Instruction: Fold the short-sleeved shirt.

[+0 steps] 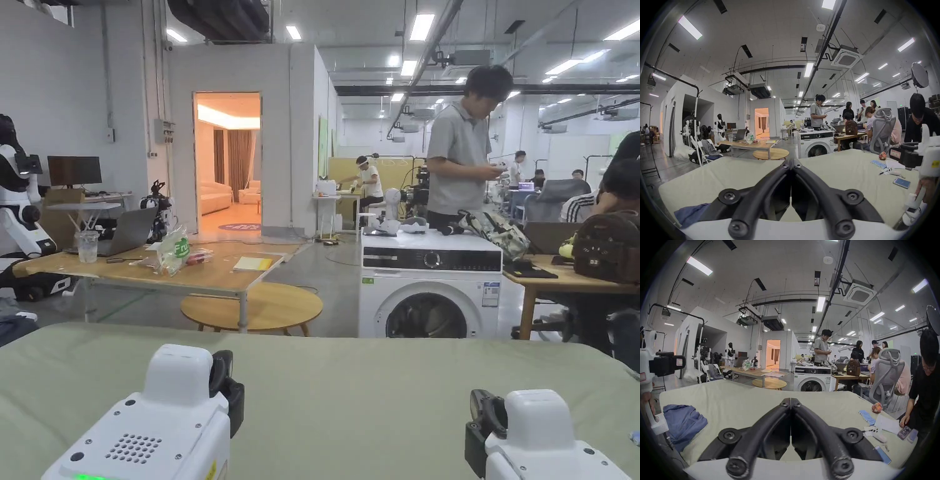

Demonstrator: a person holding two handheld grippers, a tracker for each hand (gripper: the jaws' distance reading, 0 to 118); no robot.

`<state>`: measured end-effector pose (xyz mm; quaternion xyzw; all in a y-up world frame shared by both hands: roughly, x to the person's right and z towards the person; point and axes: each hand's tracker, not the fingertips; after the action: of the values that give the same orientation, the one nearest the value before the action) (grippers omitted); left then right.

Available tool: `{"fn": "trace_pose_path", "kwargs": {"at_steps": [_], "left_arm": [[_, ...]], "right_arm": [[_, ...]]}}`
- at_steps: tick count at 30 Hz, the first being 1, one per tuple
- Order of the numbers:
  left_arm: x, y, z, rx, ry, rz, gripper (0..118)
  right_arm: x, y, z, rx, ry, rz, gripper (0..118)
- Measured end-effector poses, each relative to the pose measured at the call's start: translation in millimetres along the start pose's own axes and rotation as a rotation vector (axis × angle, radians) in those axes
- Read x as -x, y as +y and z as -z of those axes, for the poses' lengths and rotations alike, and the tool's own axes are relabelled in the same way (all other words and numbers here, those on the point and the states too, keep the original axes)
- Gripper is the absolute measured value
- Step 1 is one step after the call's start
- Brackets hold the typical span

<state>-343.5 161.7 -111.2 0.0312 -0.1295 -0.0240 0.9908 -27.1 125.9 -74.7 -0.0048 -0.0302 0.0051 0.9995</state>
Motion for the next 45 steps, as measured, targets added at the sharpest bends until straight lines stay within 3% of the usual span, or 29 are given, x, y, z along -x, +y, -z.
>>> {"fn": "trace_pose_path", "kwargs": {"at_steps": [3, 6, 23, 27, 34, 42, 43, 45], "left_arm": [[1, 0, 0, 0.003, -0.008, -0.011, 0], [3, -1, 0, -0.003, 0.000, -0.023, 0], [13, -2, -4, 0.027, 0.005, -0.024, 0], [43, -4, -22, 0.027, 0.073, -0.028, 0], [118, -11, -72, 0.068, 0.254, -0.037, 0], [175, -22, -104, 0.135, 0.325, -0.029, 0], [179, -26, -104, 0.146, 0.324, -0.029, 6], [189, -35, -95, 0.242, 0.353, -0.010, 56]], "right_arm": [[-6, 0, 3, 0.017, 0.002, 0.059, 0], [-9, 2, 5, 0.034, 0.003, 0.064, 0], [12, 0, 12, 0.048, 0.034, 0.004, 0], [40, 0, 25, 0.056, 0.107, 0.024, 0], [131, -2, 47, 0.062, 0.317, 0.051, 0], [205, -19, 57, 0.104, 0.465, 0.067, 0], [207, -22, 57, 0.113, 0.478, 0.070, 0], [210, -30, 58, 0.129, 0.505, 0.065, 0]]}}
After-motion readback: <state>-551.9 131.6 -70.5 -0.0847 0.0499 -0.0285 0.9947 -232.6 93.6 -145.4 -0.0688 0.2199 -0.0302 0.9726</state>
